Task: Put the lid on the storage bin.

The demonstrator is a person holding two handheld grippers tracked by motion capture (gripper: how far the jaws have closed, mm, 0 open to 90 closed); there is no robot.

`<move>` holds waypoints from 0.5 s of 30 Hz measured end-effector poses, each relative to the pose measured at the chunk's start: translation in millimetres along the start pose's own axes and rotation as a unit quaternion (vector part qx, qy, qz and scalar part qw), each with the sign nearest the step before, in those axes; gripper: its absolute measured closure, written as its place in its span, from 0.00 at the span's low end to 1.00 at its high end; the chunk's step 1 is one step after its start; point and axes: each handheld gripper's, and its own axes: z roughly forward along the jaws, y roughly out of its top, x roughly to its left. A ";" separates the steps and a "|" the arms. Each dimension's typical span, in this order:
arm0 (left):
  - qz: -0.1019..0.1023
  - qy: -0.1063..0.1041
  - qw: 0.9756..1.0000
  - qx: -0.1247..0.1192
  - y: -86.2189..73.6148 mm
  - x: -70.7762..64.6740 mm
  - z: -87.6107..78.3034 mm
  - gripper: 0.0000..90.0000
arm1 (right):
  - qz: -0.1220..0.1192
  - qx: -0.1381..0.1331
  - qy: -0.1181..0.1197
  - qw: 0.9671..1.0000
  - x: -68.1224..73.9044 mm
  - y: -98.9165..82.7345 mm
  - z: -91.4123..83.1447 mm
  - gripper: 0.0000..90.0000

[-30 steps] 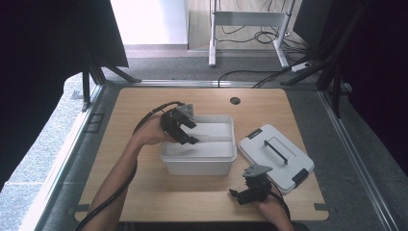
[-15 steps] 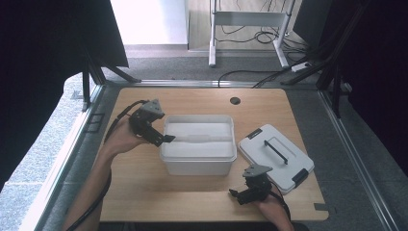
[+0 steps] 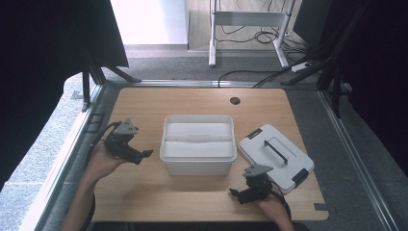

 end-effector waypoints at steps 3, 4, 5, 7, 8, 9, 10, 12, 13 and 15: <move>-0.009 0.006 1.000 0.003 -16.4 -6.9 8.5 0.00 | 0.003 0.004 0.007 1.000 -1.7 2.2 -1.7 0.09; -0.010 0.010 1.000 0.006 -21.2 -9.8 11.5 0.00 | 0.005 0.002 0.013 1.000 -2.1 3.0 -2.3 0.09; -0.011 0.012 1.000 0.007 -27.0 -13.5 15.4 0.00 | 0.007 0.000 0.014 1.000 -1.8 4.1 -3.2 0.10; -0.015 0.014 1.000 0.008 -34.5 -18.6 20.5 0.00 | 0.001 0.001 0.016 1.000 -0.7 7.3 -6.1 0.11; -0.017 0.015 1.000 0.009 -38.4 -21.4 23.4 0.00 | -0.002 0.002 0.016 1.000 -0.4 8.5 -7.5 0.12; -0.019 0.017 1.000 0.011 -43.1 -24.7 26.8 0.00 | -0.006 0.002 0.015 1.000 -0.6 10.3 -9.6 0.13; -0.021 0.019 1.000 0.010 -46.0 -26.8 29.0 0.00 | -0.007 0.004 0.016 1.000 -1.7 13.1 -13.2 0.14; -0.026 0.020 0.999 0.010 -53.3 -31.4 34.4 0.00 | -0.006 0.000 0.014 1.000 -5.0 17.8 -19.8 0.14; -0.033 0.023 0.999 0.008 -58.1 -34.2 38.1 0.00 | -0.005 0.000 0.015 1.000 -6.9 19.7 -22.9 0.14; -0.044 0.022 0.999 0.008 -67.1 -37.5 44.5 0.00 | -0.002 -0.002 0.014 1.000 -13.3 24.1 -30.5 0.14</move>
